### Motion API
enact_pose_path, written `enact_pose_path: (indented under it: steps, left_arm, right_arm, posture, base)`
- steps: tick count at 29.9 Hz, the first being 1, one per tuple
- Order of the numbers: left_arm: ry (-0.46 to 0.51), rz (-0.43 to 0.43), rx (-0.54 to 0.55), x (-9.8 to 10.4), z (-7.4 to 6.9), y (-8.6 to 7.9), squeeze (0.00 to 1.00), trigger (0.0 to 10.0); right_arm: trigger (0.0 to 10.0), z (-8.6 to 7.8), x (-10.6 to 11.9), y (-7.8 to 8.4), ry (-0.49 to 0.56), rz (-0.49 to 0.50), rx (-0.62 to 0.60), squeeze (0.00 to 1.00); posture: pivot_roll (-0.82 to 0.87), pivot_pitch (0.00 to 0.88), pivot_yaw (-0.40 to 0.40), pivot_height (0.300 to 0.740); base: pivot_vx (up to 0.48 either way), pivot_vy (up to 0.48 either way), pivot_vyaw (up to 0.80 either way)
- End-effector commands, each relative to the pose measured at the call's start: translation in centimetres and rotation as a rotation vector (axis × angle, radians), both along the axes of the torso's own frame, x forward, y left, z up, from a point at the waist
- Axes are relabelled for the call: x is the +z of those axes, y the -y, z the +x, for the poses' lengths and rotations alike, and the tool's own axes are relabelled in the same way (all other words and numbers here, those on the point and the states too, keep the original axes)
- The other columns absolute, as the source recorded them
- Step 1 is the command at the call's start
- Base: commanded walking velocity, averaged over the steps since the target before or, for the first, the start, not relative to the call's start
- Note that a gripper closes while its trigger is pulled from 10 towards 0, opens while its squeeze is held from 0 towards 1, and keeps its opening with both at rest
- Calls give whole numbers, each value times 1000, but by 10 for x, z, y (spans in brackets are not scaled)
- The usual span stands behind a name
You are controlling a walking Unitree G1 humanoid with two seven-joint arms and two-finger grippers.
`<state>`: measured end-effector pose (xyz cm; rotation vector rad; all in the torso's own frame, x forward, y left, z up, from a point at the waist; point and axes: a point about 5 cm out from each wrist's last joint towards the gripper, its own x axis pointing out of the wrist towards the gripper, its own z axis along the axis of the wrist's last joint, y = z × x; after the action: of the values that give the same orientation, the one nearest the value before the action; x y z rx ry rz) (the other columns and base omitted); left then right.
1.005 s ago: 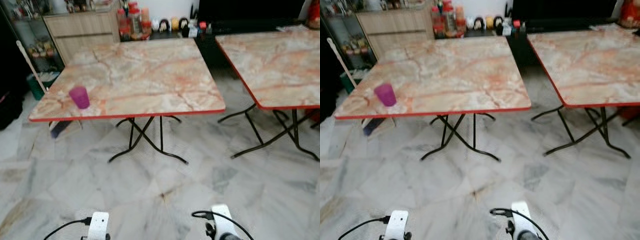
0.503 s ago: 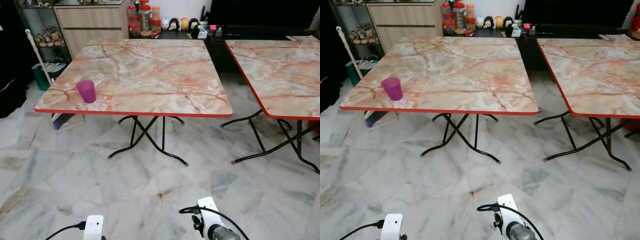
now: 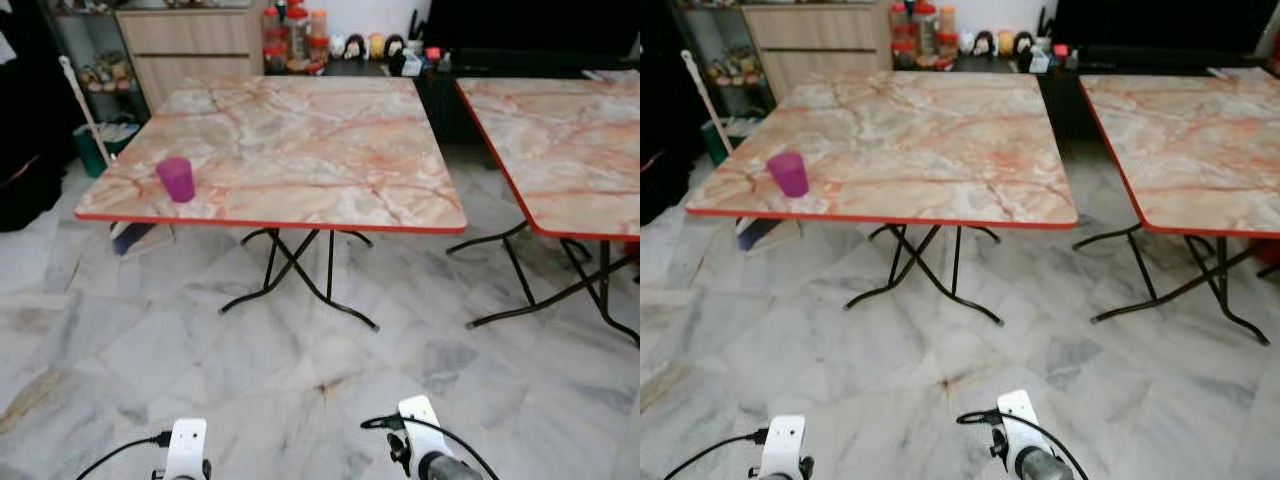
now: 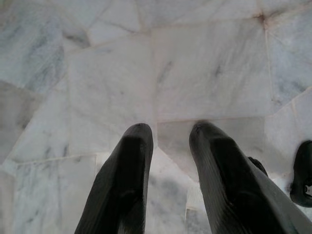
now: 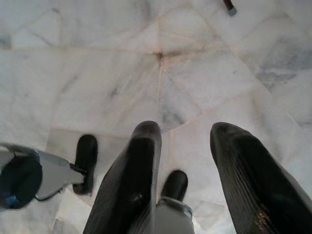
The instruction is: Setting the table
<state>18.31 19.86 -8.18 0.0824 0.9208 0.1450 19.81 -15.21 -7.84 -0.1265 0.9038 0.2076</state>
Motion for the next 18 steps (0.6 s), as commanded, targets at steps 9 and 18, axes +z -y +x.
enact_pose_path:
  steps: [9, 18]
  left_arm:
    - [7, 11, -13, 3, 6, -2, 0, 10000]
    - [2, 20, -17, 3, 4, -5, 0, 10000]
  right_arm:
    - [10000, 3, 2, 0, 23, -18, 7, 0]
    - [10000, 0, 0, -3, 14, -13, 8, 0]
  posture:
    - [-115, 0, 51, 740]
    - [-118, 0, 58, 740]
  base:
    - [314, 0, 56]
    - [370, 0, 323]
